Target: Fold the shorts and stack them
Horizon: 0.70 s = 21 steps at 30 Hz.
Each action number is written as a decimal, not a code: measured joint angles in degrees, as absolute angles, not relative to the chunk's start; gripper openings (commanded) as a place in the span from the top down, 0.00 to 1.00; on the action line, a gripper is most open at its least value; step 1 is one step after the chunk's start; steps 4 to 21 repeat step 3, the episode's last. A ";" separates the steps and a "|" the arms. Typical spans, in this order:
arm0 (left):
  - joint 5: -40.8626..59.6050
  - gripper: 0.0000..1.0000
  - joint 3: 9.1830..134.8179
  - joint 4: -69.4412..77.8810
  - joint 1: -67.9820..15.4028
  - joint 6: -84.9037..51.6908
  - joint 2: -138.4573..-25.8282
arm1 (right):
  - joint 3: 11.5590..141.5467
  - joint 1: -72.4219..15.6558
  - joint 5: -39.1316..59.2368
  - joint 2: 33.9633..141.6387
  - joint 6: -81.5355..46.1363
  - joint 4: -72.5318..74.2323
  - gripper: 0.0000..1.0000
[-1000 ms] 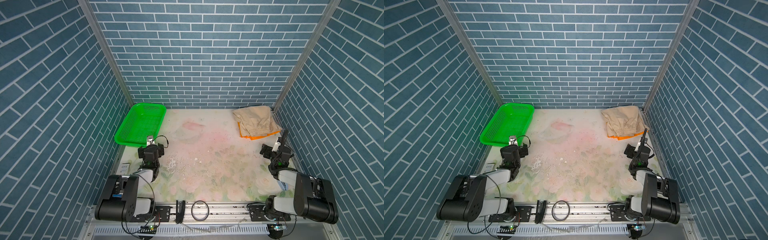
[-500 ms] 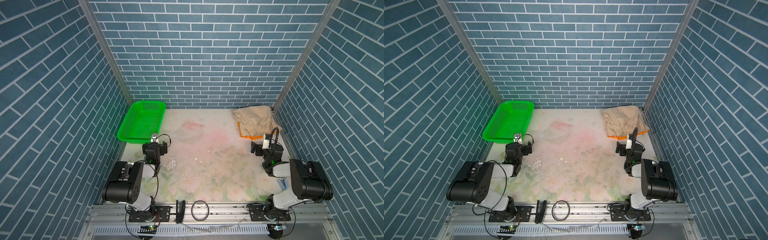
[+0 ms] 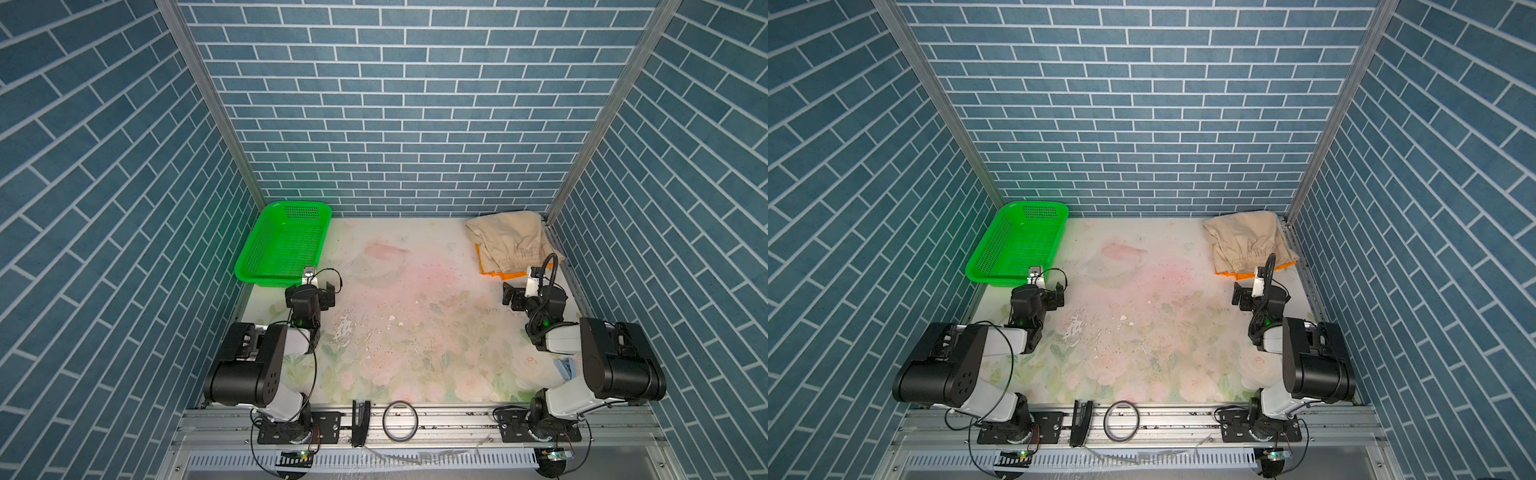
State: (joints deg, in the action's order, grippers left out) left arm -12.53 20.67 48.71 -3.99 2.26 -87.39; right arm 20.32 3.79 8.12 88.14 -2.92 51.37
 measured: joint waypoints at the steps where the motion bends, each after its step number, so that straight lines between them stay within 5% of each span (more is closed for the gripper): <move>1: -12.53 0.00 20.67 48.71 -3.99 2.26 -87.39 | 20.32 3.79 8.12 88.14 -2.92 51.37 0.01; 21: -12.53 0.00 20.67 48.71 -3.99 2.26 -87.39 | 20.32 3.79 8.12 88.14 -2.92 51.37 0.01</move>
